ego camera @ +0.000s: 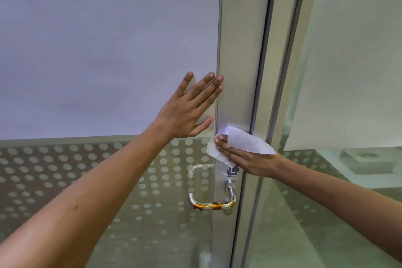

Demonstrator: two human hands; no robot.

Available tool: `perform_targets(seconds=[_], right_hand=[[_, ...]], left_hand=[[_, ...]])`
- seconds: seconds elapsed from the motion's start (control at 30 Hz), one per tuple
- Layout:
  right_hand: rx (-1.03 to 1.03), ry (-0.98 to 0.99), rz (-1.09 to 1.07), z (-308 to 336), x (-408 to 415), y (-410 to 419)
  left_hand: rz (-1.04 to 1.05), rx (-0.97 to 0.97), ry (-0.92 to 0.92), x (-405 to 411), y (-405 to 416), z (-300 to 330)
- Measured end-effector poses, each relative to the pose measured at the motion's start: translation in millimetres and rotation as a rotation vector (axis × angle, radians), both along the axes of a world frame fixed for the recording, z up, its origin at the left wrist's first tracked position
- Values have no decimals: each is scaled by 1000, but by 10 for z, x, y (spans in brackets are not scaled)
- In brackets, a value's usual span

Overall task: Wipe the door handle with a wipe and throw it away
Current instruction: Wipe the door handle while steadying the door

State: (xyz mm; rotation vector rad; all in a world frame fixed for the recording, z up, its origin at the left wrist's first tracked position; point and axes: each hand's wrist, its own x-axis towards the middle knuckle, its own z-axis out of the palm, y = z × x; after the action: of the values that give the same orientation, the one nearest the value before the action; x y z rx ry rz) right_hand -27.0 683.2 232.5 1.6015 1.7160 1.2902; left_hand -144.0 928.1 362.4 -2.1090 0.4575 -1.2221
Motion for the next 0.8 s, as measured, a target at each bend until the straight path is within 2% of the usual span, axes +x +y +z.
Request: perform_targets(seconds=[0.1, 0.27, 0.4, 0.47, 0.53, 0.6, 0.73, 0.8], right_hand=[[-87, -185, 1, -173, -37, -1], [-161, -319, -3, -212, -61, -46], [-179, -25, 34, -162, -102, -110], [-222, 281, -18, -200, -183, -170], [-29, 548, -31, -191, -385, -210], [291, 933, -11, -200, -637, -206], [1118, 1977, 145, -270, -1177, -79], [1440, 2554, 365, -297, -1306, -35]], left_hand=[[-9, -3, -12, 3, 14, 2], [-15, 3, -15, 0, 8, 13], [4, 1, -12, -5, 10, 5], [2, 6, -18, -2, 2, 2], [1, 5, -20, 2, -8, -2], [6, 5, -23, 7, -8, 0], [17, 7, -16, -3, -12, -4], [19, 9, -14, -8, -11, 0]])
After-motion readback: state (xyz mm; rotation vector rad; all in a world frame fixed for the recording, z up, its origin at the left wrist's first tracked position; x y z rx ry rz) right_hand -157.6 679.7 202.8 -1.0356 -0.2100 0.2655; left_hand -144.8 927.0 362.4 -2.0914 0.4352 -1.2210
